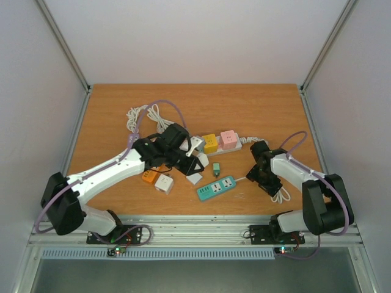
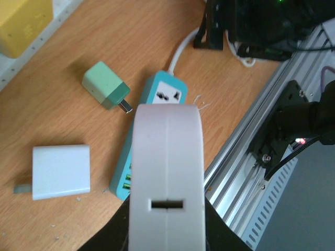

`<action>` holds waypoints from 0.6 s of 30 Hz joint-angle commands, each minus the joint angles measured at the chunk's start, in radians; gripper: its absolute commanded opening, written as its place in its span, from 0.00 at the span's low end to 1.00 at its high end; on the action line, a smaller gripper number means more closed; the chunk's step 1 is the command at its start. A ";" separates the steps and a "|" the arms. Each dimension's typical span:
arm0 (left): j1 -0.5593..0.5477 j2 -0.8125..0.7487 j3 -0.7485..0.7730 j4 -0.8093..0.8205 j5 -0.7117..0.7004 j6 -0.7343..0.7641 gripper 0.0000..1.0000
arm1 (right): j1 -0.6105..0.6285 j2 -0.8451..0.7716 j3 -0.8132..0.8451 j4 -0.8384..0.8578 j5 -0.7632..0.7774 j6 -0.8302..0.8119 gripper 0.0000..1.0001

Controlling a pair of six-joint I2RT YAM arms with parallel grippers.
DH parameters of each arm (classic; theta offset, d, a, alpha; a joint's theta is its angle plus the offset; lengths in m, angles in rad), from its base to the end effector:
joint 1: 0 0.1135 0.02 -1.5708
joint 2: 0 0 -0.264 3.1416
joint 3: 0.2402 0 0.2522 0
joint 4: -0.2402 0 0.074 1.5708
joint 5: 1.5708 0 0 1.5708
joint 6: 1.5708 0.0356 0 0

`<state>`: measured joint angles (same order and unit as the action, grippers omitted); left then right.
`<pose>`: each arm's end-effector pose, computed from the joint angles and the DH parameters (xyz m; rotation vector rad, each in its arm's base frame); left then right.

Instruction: Insert the plug

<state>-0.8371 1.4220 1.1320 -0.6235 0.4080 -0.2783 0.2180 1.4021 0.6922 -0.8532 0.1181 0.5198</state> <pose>0.1890 -0.2307 0.2776 0.9065 2.4846 -0.9392 0.1975 0.0395 0.1503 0.4648 3.0522 -0.1660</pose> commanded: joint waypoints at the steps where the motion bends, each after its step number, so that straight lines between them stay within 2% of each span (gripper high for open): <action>1: -0.044 0.077 0.066 0.068 -0.031 0.035 0.00 | -0.064 0.087 0.078 0.077 0.079 -0.117 0.94; 7: -0.078 0.212 0.156 0.063 -0.050 0.066 0.00 | -0.109 0.225 0.235 0.093 0.045 -0.282 0.96; 10: -0.083 0.254 0.191 0.074 -0.051 0.080 0.00 | -0.112 0.240 0.270 0.101 0.052 -0.325 0.96; 18: -0.107 0.348 0.228 0.149 -0.080 0.111 0.01 | -0.111 0.028 0.254 0.047 0.019 -0.356 0.94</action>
<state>-0.9207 1.7226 1.3148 -0.5659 0.3569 -0.2047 0.1116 1.5352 0.9401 -0.7654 0.1413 0.2008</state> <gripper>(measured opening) 0.170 0.944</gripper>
